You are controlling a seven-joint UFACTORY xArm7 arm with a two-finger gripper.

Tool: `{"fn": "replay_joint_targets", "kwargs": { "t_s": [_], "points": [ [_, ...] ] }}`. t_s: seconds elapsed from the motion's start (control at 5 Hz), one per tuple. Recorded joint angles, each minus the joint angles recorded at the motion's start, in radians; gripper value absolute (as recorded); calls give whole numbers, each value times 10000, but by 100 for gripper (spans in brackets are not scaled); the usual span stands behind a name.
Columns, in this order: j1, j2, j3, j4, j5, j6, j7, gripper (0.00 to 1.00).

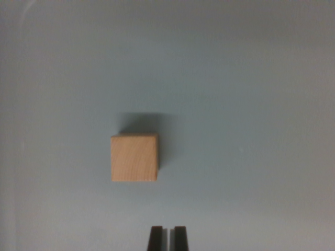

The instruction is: Push wooden cube

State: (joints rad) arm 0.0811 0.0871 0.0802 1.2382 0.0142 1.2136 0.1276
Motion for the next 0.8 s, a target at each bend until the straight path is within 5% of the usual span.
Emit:
{"fn": "replay_joint_targets", "kwargs": {
  "t_s": [0.2, 0.8],
  "points": [
    [0, 0, 0, 0, 0, 0, 0, 0],
    [99, 169, 87, -771, -43, -925, 229, 0]
  ]
}}
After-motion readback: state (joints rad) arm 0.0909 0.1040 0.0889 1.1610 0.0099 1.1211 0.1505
